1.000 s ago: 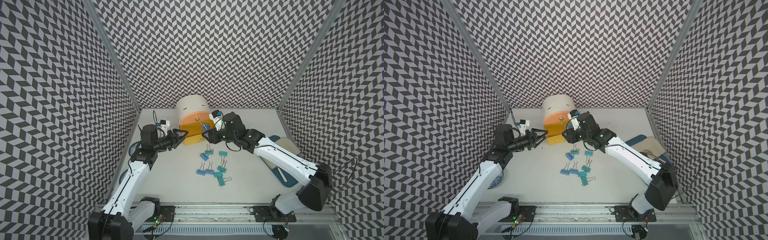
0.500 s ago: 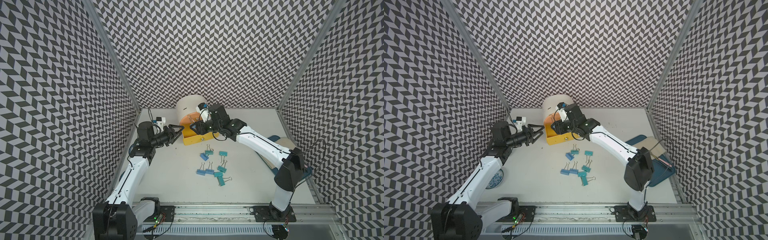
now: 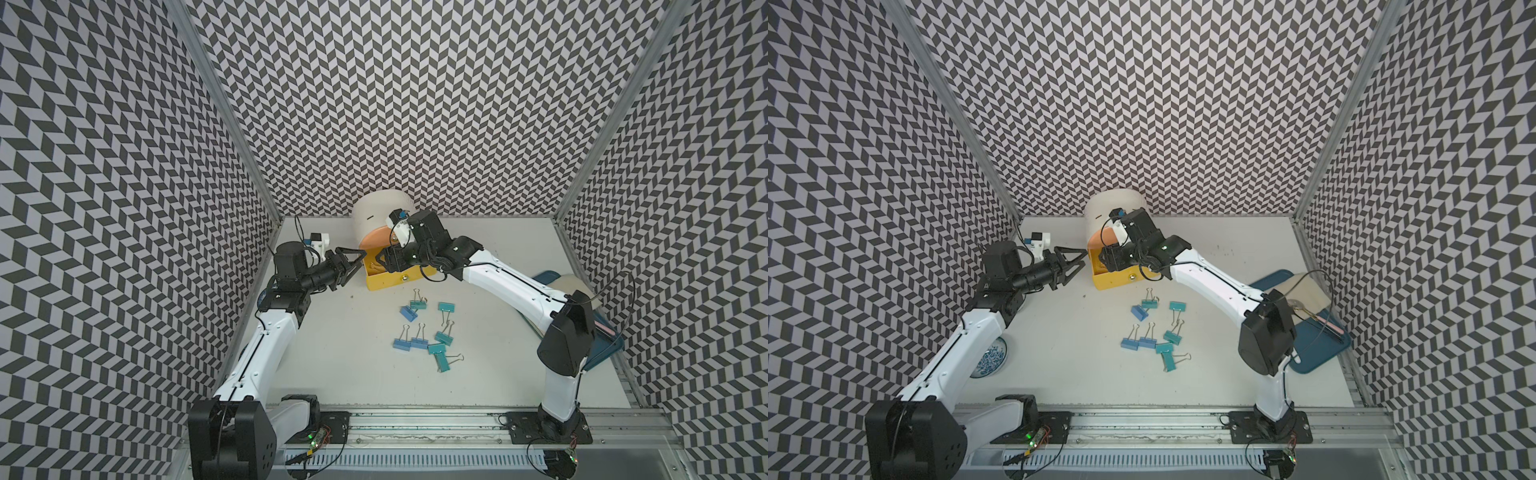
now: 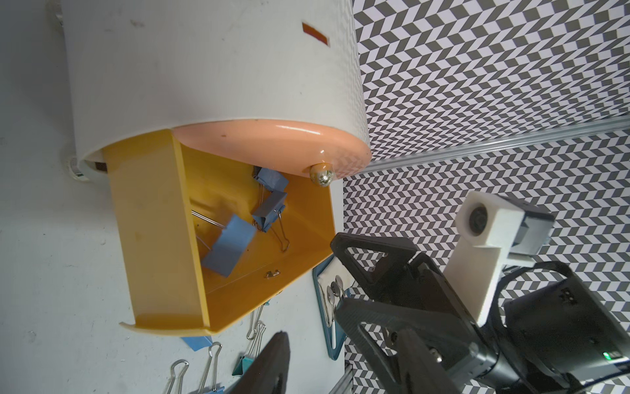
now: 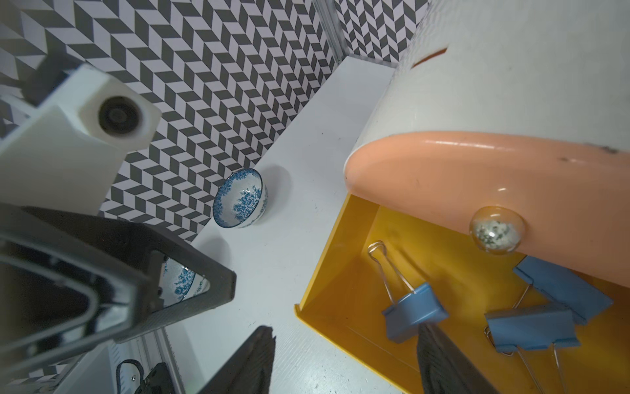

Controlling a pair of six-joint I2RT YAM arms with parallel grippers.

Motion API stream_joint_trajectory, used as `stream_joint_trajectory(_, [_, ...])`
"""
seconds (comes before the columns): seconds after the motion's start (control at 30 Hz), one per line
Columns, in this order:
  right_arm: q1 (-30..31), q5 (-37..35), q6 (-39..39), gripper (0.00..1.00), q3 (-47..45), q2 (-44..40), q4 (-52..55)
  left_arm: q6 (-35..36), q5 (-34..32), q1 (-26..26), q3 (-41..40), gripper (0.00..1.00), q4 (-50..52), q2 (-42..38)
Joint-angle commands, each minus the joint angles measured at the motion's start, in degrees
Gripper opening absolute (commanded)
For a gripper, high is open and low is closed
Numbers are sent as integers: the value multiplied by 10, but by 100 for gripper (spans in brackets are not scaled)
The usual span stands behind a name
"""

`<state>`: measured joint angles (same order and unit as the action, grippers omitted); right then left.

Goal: Put the binder clips in the drawer according to color
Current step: Place the binder clip in the drawer.

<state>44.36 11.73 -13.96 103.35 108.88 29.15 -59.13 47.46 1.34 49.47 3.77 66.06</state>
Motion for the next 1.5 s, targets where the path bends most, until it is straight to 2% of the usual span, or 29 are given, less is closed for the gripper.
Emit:
stream_joint_trajectory(0.0, [2,-9,9,70,20,0,-11,23,-4,-2,15,55,17,-8])
stream_joint_trajectory(0.27, [2,-15,12,68,13,-24,1,60,-22,-1,29,55,65,-15])
stream_joint_trajectory(0.43, [2,-24,11,66,-25,-58,0,95,-42,2,43,55,111,-25])
stream_joint_trajectory(0.77, [12,-37,5,62,-144,-139,2,159,-107,34,40,55,204,-59])
stream_joint_trajectory(1.03, [48,-30,-18,59,-270,-195,13,175,-149,56,-3,54,249,-111])
stream_joint_trajectory(1.27, [72,23,-44,58,-385,-216,-17,170,-158,66,-45,54,268,-147])
stream_joint_trajectory(1.47, [102,48,-56,60,-445,-212,-32,173,-163,66,-48,54,281,-157])
